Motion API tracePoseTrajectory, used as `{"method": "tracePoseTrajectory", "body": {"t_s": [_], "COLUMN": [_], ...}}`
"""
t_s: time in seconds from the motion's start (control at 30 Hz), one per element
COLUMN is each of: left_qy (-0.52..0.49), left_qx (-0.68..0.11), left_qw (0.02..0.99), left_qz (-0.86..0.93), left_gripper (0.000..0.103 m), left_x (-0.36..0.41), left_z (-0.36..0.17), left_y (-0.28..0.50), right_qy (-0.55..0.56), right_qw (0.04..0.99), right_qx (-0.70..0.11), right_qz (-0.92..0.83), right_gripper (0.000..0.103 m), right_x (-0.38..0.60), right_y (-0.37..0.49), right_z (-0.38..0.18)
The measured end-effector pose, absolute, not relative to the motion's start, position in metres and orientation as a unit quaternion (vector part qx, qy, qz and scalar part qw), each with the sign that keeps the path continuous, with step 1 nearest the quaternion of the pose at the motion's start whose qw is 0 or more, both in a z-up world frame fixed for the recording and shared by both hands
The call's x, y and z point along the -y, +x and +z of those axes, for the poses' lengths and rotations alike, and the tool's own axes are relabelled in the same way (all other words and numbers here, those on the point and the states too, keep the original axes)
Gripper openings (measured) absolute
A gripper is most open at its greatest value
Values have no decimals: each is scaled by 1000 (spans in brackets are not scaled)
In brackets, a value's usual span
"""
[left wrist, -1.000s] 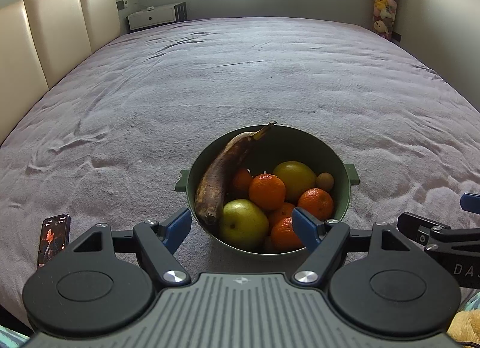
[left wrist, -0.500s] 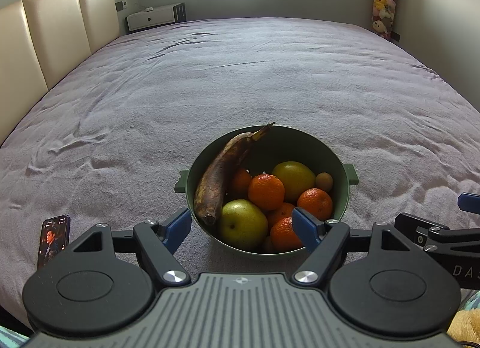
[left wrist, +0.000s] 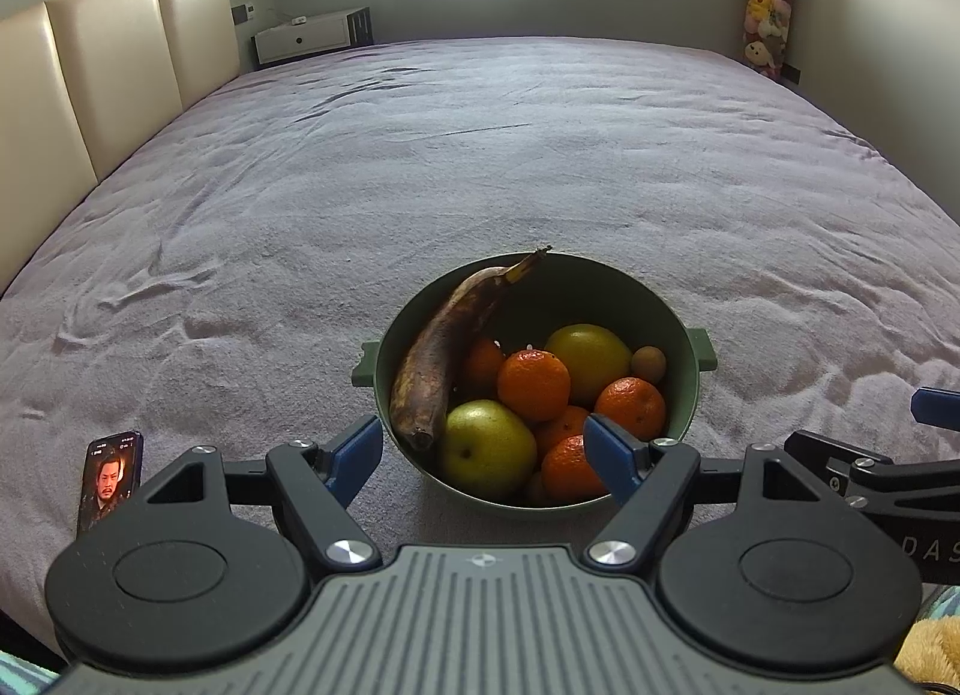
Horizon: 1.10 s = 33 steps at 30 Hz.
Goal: Organize fruits
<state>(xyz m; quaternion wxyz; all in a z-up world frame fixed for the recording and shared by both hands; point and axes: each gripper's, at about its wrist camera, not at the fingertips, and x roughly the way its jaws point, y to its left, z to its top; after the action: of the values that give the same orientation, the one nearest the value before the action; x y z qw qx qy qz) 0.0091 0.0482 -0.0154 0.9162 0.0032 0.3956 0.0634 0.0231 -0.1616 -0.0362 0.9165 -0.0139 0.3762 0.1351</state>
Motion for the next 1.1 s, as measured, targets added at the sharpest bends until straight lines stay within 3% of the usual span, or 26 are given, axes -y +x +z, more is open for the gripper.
{"method": "tracePoseTrajectory", "body": {"t_s": [1.1], "left_qy": [11], "left_qx": [-387], "left_qw": [920], "left_qz": [64], "left_gripper": [89], "left_x": [-50], "left_z": [-12], "left_y": [7], "right_qy": [-18], "right_qw": [915], "right_qx": [-378], "right_qz": [142], "right_gripper": [99], "right_x": [160], "right_y": [21], "right_z": [-39]}}
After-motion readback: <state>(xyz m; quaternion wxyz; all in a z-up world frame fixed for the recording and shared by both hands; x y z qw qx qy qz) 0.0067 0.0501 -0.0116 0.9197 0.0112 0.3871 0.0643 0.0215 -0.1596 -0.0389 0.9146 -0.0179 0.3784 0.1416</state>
